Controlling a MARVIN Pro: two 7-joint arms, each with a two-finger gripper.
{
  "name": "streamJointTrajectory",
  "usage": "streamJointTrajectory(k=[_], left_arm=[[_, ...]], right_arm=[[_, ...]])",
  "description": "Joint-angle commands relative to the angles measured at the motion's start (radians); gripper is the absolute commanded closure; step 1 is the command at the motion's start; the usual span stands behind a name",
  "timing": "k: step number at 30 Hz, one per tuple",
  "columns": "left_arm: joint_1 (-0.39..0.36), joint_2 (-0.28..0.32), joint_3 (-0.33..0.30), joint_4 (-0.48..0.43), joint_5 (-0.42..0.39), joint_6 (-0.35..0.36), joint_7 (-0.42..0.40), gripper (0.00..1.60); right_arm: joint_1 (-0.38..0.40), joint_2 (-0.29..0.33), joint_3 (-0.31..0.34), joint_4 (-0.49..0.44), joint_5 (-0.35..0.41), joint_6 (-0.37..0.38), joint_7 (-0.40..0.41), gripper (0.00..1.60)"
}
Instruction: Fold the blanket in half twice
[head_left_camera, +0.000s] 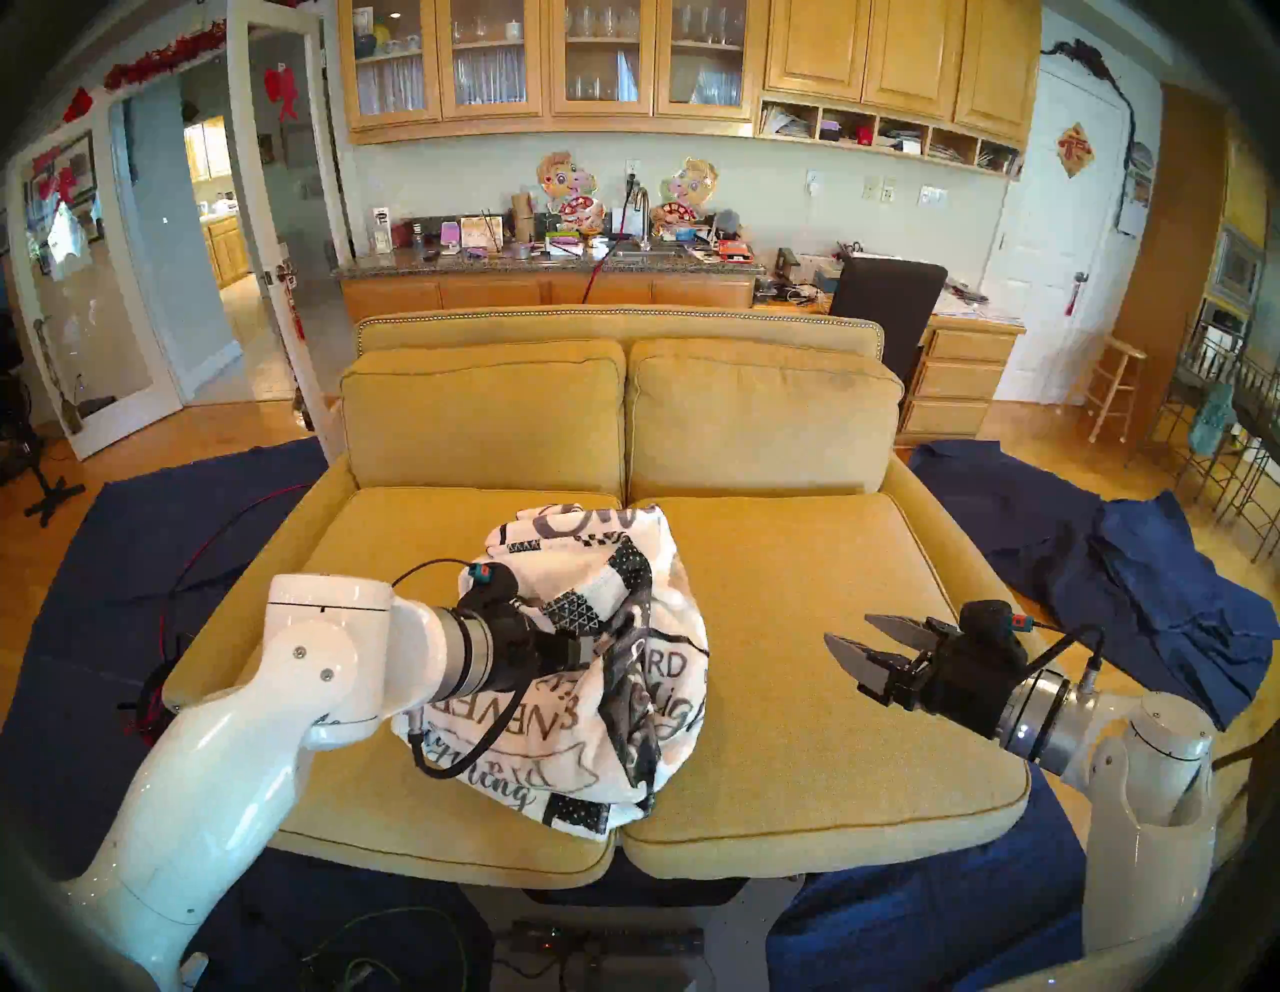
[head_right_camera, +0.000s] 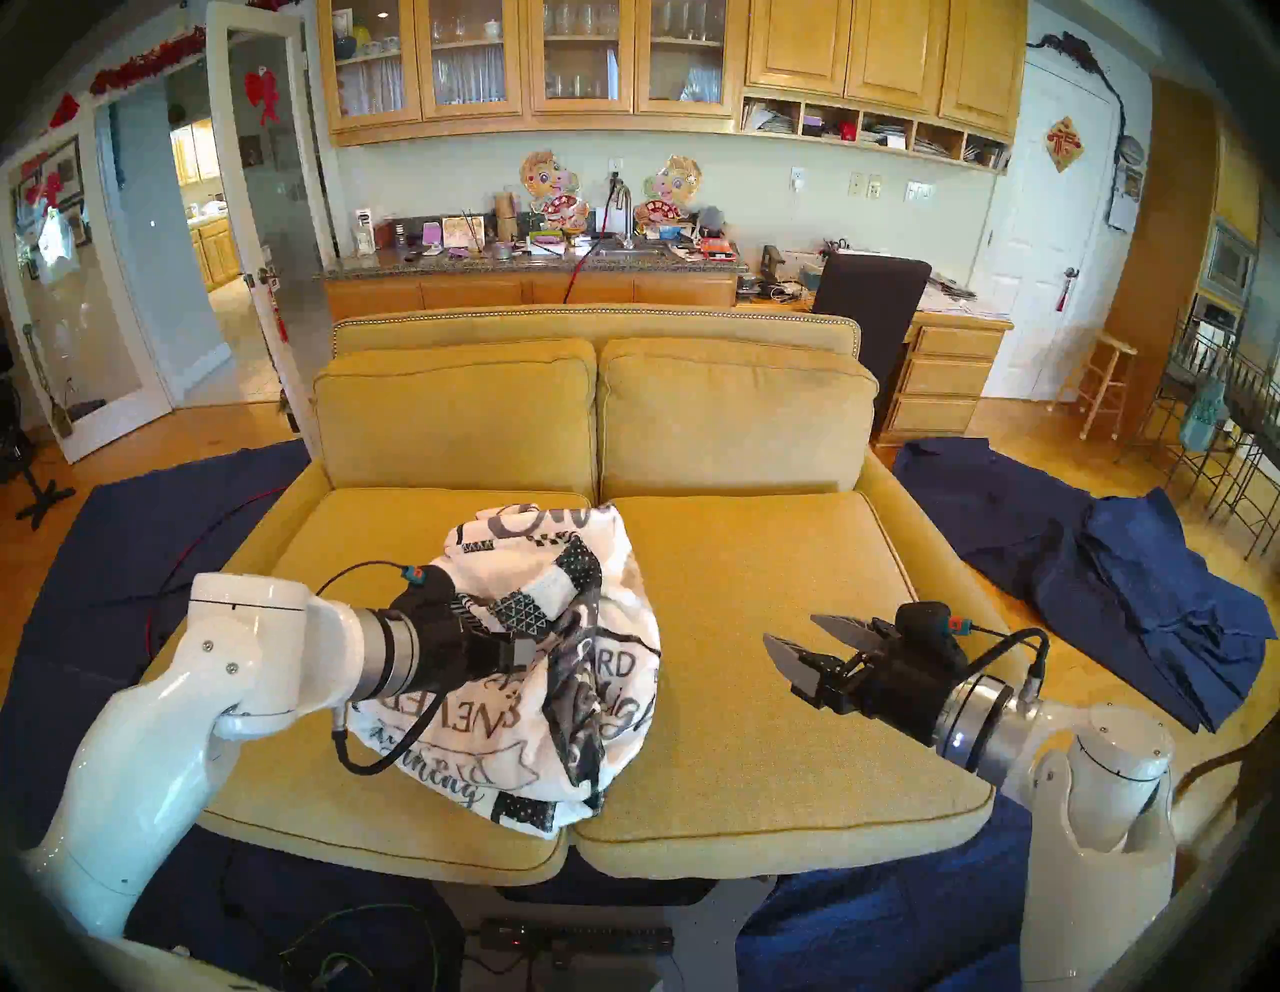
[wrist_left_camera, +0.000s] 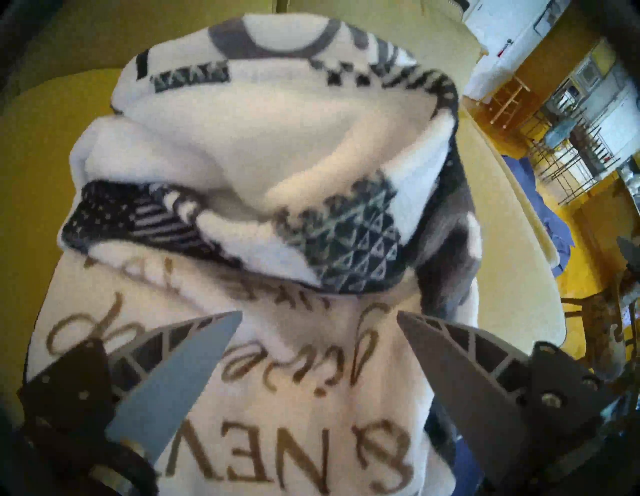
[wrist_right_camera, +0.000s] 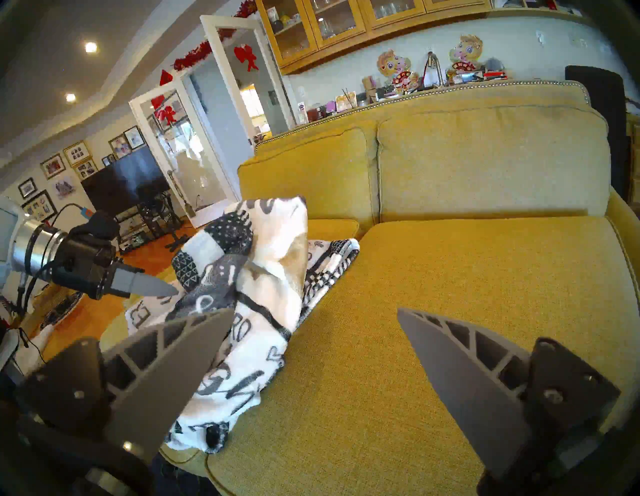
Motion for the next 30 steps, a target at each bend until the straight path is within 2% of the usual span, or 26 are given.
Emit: streamJointTrajectory(k=[1, 11, 13, 14, 15, 17, 19, 20, 21, 30], left_arm=[[-0.113, -0.077, 0.034, 0.048, 0.093, -0.008, -0.054, 0.0], [-0.193, -0.102, 0.113, 0.141, 0.251, -0.042, -0.138, 0.0], [-0.212, -0.101, 0.128, 0.157, 0.26, -0.051, -0.143, 0.0], [-0.223, -0.104, 0.14, 0.172, 0.282, -0.062, -0.161, 0.07], [-0.228, -0.103, 0.146, 0.178, 0.292, -0.068, -0.169, 0.36], [-0.241, -0.096, 0.161, 0.19, 0.311, -0.084, -0.189, 0.82], [-0.243, -0.092, 0.165, 0.193, 0.326, -0.097, -0.203, 1.02], [-0.245, -0.088, 0.168, 0.194, 0.337, -0.107, -0.215, 1.2], [-0.246, -0.085, 0.169, 0.195, 0.344, -0.113, -0.223, 1.6], [-0.283, -0.096, 0.157, 0.192, 0.384, -0.155, -0.248, 1.6]], right_arm=[[0.014, 0.0, 0.004, -0.023, 0.009, -0.003, 0.002, 0.0], [0.014, -0.001, 0.004, -0.023, 0.008, -0.003, 0.002, 0.0], [0.014, -0.001, 0.004, -0.023, 0.009, -0.003, 0.002, 0.0], [0.014, -0.001, 0.004, -0.023, 0.009, -0.003, 0.002, 0.0], [0.014, -0.001, 0.004, -0.023, 0.009, -0.003, 0.002, 0.0], [0.014, -0.001, 0.004, -0.023, 0.009, -0.003, 0.002, 0.0], [0.014, -0.001, 0.004, -0.024, 0.009, -0.003, 0.002, 0.0], [0.014, -0.001, 0.004, -0.024, 0.009, -0.003, 0.002, 0.0], [0.014, -0.001, 0.004, -0.024, 0.009, -0.003, 0.002, 0.0], [0.014, -0.001, 0.004, -0.023, 0.008, -0.003, 0.003, 0.0]])
